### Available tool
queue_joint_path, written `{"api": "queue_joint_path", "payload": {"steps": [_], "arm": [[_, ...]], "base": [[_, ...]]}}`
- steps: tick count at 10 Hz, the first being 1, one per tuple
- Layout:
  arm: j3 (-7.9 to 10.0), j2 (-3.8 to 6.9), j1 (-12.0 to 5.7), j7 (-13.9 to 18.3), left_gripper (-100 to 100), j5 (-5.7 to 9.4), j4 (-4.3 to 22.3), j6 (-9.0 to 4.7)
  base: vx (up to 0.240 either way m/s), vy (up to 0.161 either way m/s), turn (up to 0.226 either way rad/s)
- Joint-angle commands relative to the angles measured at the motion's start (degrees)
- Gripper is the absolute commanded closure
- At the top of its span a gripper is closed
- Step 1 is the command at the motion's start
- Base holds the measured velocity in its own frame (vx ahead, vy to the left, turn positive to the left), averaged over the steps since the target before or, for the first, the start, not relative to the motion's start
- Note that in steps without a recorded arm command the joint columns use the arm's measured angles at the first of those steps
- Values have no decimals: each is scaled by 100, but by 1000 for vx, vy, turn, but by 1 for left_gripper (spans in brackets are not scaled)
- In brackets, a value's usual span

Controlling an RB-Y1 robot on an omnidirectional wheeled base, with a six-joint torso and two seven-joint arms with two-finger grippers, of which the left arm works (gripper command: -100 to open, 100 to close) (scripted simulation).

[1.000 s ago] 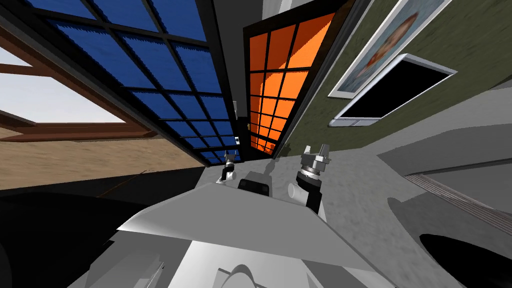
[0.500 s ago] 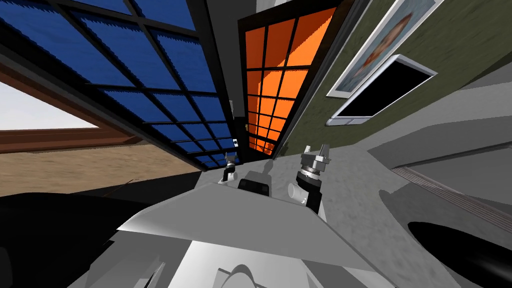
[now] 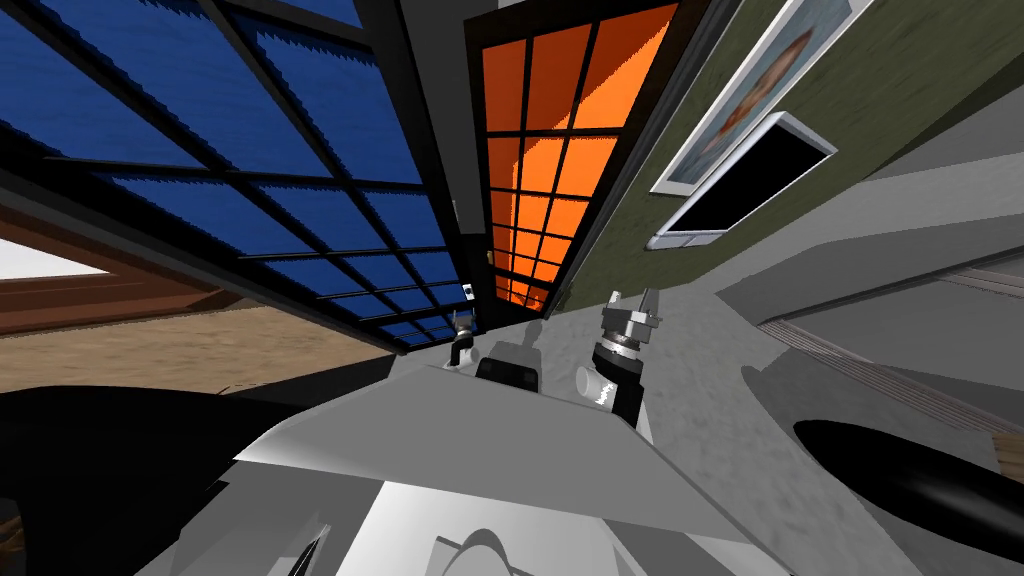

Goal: Push the door open

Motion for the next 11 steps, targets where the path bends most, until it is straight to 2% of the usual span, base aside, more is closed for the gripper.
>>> {"api": "queue_joint_path", "payload": {"steps": [1,4,5,6,8,10,11], "arm": [[-1,-58,-63,146,-100,99,188,-60],[-17,-230,-159,387,-100,275,521,-179],[-16,-185,-161,353,-100,237,505,-175],[-6,-28,-174,389,-100,251,537,-188],[13,136,-184,412,-100,265,558,-187],[35,191,-196,439,-100,281,584,-187],[45,168,-201,452,-100,289,596,-187]], "base": [[60,90,-114],[72,89,-107],[28,54,-24],[78,33,-12],[149,84,-23],[202,98,-23],[215,118,-22]]}}
